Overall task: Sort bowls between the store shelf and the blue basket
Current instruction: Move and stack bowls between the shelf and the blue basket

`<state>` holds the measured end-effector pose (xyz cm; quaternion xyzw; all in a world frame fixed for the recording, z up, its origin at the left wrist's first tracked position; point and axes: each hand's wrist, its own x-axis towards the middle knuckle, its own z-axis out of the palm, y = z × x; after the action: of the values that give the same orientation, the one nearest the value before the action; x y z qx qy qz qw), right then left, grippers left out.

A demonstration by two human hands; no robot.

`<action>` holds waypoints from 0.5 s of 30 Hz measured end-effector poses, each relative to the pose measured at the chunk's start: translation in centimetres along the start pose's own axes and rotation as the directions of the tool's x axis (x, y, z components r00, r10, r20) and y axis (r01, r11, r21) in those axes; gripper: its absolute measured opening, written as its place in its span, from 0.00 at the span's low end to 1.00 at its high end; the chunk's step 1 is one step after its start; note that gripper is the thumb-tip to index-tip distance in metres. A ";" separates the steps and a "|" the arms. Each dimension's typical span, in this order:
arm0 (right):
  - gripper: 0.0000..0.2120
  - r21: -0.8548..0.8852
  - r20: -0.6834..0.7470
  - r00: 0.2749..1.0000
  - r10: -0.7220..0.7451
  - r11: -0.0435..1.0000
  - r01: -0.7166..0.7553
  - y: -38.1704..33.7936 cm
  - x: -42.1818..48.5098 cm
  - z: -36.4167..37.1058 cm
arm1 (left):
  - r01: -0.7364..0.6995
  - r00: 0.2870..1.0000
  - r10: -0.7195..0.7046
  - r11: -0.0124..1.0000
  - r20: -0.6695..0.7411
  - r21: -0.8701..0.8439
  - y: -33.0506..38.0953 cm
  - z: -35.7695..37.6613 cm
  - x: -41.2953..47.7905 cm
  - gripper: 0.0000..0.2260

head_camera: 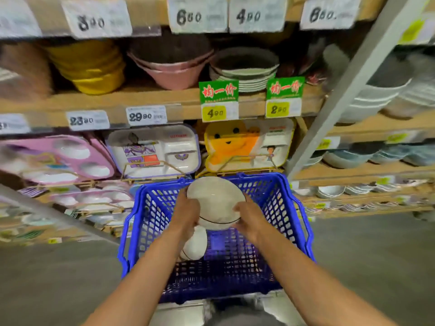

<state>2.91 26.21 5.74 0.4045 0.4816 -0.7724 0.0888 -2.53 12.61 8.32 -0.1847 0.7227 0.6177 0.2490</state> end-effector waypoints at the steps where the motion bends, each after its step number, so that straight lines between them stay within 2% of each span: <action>1: 0.28 0.041 -0.003 0.999 -0.044 0.998 0.044 -0.8 -1.2 0.1 | -0.018 1.000 0.019 0.999 0.015 -0.033 0.9 0.1 -1.3 0.25; 7: 0.26 0.163 -0.003 0.921 -0.388 0.909 0.384 -5.8 -8.4 -0.5 | -0.129 0.985 0.142 0.984 0.101 -0.121 6.1 1.1 -7.9 0.26; 10: 0.25 0.230 -0.077 0.893 -0.443 0.864 0.448 -8.2 -11.4 -2.1 | -0.174 0.965 0.195 0.976 0.173 -0.129 8.1 2.4 -10.4 0.26; 15: 0.27 0.214 -0.110 0.854 -0.509 0.827 0.520 -12.3 -16.0 -7.4 | -0.259 0.922 0.293 0.952 0.252 -0.162 9.9 7.0 -14.2 0.24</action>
<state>10.94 34.61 23.83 0.2858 0.4795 -0.8093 -0.1827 4.23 20.61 23.81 -0.0093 0.6600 0.7103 0.2445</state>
